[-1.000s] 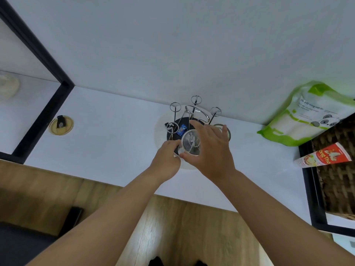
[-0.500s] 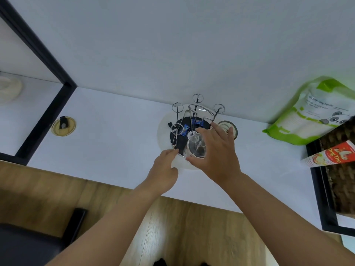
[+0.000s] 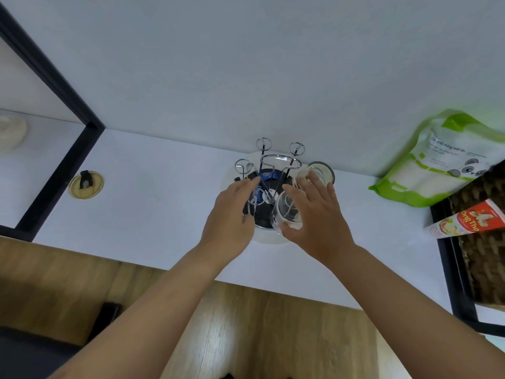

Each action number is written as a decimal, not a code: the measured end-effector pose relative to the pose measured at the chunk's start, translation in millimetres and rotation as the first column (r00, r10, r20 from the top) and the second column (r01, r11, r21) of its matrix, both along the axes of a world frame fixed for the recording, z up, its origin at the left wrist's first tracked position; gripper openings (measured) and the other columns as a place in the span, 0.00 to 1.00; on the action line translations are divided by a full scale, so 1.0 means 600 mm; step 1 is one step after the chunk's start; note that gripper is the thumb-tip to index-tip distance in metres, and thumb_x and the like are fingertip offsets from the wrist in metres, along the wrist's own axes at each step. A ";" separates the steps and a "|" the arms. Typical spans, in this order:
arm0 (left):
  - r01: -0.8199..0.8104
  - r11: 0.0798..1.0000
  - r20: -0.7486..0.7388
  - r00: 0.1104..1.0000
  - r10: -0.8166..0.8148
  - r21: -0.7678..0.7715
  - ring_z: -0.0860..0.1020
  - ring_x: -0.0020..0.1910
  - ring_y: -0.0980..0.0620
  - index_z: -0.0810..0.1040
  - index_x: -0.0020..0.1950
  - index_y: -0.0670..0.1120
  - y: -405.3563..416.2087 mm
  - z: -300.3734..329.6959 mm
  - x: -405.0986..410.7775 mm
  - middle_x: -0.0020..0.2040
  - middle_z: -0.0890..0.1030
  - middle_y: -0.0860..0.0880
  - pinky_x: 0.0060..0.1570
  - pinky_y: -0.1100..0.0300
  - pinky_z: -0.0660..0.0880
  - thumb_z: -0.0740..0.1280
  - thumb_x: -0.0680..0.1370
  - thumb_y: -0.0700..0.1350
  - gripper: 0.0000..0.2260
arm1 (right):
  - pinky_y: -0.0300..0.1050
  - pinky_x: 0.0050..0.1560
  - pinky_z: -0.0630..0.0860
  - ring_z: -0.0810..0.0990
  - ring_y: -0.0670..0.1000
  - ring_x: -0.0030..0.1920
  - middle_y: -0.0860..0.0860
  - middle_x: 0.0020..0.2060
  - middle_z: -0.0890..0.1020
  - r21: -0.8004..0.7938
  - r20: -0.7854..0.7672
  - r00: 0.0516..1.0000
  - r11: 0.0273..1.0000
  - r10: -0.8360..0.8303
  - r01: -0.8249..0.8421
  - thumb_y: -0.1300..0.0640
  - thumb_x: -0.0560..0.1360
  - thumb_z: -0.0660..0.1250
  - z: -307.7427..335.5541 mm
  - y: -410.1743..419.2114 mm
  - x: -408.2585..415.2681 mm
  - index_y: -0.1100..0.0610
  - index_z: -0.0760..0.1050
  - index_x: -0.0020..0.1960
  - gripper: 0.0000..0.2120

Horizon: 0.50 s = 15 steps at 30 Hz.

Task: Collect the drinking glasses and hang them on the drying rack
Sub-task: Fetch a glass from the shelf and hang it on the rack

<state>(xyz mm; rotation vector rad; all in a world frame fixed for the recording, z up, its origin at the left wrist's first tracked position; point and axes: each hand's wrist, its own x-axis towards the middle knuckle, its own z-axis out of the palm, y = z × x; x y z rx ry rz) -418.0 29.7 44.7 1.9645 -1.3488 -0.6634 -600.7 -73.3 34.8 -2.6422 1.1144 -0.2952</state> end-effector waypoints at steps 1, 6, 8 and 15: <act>0.010 1.000 0.008 1.000 -0.010 0.003 0.63 0.75 0.53 0.65 0.79 0.54 0.002 -0.003 -0.005 0.77 0.67 0.54 0.66 0.69 0.56 0.61 0.76 0.30 0.34 | 0.68 0.80 0.52 0.56 0.61 0.83 0.59 0.78 0.70 -0.003 -0.004 1.000 1.000 0.003 -0.003 0.47 0.72 0.77 0.000 -0.004 -0.003 0.54 0.71 0.77 0.37; 0.023 1.000 0.036 0.999 -0.024 0.014 0.62 0.74 0.57 0.66 0.79 0.56 0.020 -0.019 -0.032 0.76 0.67 0.57 0.60 0.78 0.53 0.62 0.78 0.35 0.30 | 0.70 0.78 0.53 0.55 0.61 0.83 0.57 0.80 0.67 -0.019 -0.026 0.999 0.999 0.031 -0.032 0.46 0.72 0.76 0.004 -0.028 -0.020 0.53 0.69 0.78 0.37; 0.020 1.000 0.041 0.999 -0.020 0.010 0.62 0.74 0.58 0.67 0.79 0.56 0.026 -0.021 -0.040 0.75 0.68 0.58 0.61 0.80 0.53 0.62 0.80 0.36 0.29 | 0.70 0.78 0.54 0.55 0.61 0.83 0.56 0.81 0.66 -0.012 -0.037 0.999 0.999 0.040 -0.040 0.47 0.72 0.77 0.005 -0.034 -0.026 0.52 0.68 0.79 0.38; 0.003 0.995 0.165 0.986 0.014 -0.102 0.64 0.74 0.54 0.73 0.76 0.50 0.017 -0.006 -0.044 0.75 0.70 0.53 0.68 0.60 0.63 0.67 0.79 0.40 0.24 | 0.67 0.77 0.61 0.52 0.58 0.84 0.55 0.84 0.58 0.070 -0.027 0.999 0.997 0.041 -0.039 0.49 0.74 0.77 0.013 -0.048 -0.033 0.50 0.64 0.82 0.40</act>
